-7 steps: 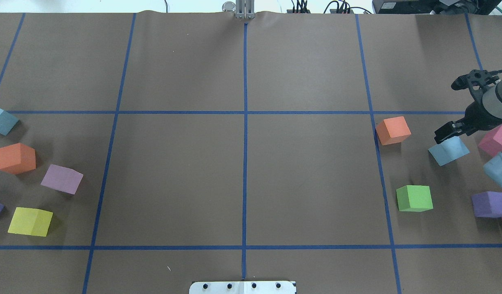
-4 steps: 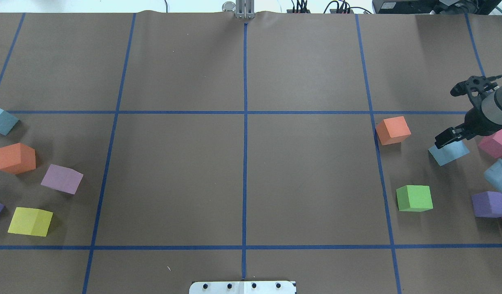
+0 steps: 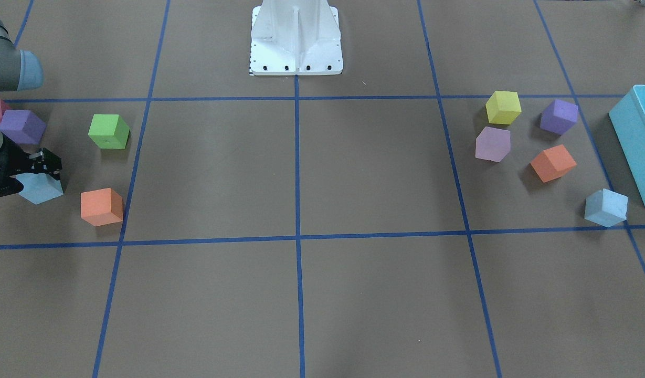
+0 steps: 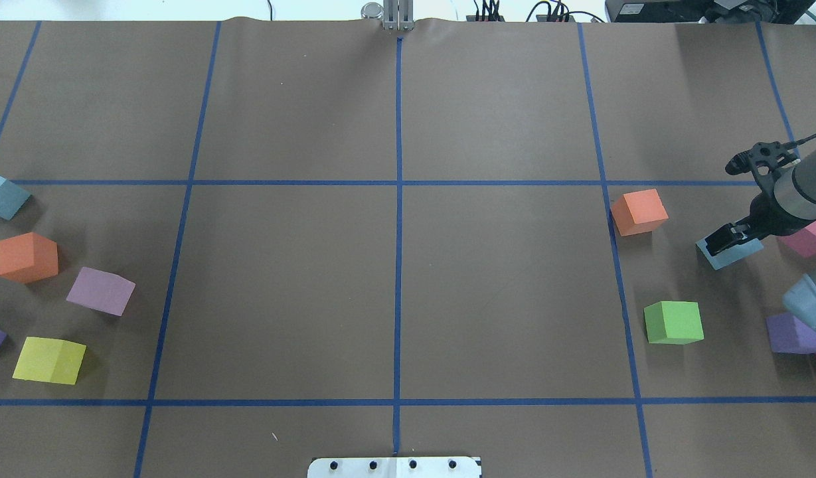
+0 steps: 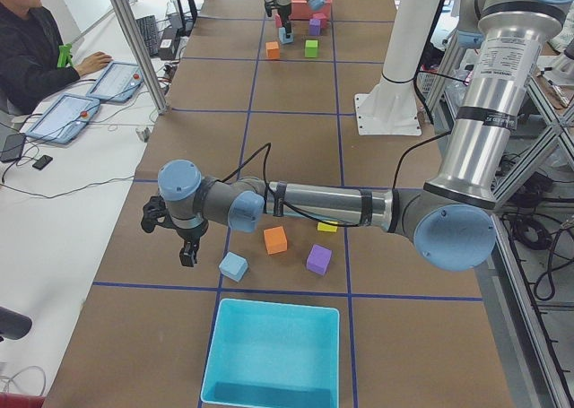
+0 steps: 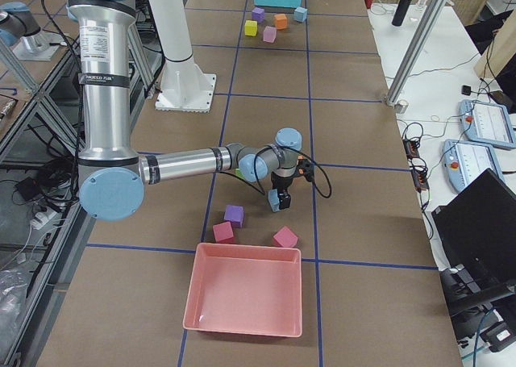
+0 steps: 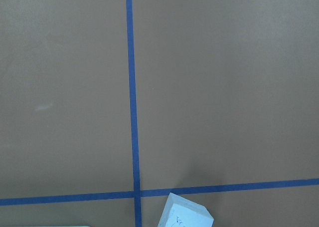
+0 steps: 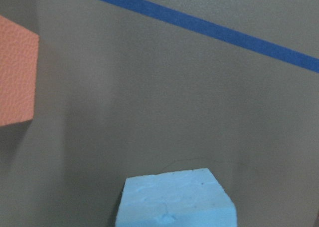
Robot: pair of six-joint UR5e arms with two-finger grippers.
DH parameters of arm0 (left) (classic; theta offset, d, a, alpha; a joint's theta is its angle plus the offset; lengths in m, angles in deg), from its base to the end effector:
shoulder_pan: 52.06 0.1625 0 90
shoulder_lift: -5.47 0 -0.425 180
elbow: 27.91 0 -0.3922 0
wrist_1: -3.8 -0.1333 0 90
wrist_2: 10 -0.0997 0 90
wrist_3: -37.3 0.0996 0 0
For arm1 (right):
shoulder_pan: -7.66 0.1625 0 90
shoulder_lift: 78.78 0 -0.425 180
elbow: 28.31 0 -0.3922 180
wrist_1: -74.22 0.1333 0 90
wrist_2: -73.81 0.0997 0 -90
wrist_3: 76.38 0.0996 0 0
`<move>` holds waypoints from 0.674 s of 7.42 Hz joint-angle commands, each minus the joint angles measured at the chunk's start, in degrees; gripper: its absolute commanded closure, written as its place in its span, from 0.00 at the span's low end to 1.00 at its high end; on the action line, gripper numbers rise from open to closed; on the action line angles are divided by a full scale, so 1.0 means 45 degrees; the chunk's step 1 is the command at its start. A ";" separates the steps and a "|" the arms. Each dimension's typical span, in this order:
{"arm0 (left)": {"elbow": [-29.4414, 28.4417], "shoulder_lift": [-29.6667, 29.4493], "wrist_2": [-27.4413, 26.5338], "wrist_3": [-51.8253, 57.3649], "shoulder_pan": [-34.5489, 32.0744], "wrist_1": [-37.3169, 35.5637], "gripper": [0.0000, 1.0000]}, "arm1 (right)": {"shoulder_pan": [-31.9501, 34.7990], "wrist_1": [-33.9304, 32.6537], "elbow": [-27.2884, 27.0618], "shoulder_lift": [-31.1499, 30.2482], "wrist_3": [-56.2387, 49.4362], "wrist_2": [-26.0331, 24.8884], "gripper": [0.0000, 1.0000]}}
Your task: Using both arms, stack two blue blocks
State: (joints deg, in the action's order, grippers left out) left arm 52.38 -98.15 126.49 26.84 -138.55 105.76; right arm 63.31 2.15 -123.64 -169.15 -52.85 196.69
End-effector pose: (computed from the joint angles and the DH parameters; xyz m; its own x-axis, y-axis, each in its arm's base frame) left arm -0.0238 -0.6086 0.5875 0.6745 0.0618 -0.7357 0.0646 0.9877 0.1423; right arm -0.2237 -0.4677 0.5919 0.7340 -0.2906 0.6138 0.2474 0.9561 0.1570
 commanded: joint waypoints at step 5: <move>0.0009 0.0000 0.0000 0.0000 0.0000 0.0000 0.02 | -0.0024 -0.0019 -0.0142 0.0276 -0.0074 0.0445 0.45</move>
State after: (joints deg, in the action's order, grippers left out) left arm 52.41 -98.15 126.49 26.84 -138.55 105.76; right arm 63.07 2.14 -123.75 -168.45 -53.10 197.36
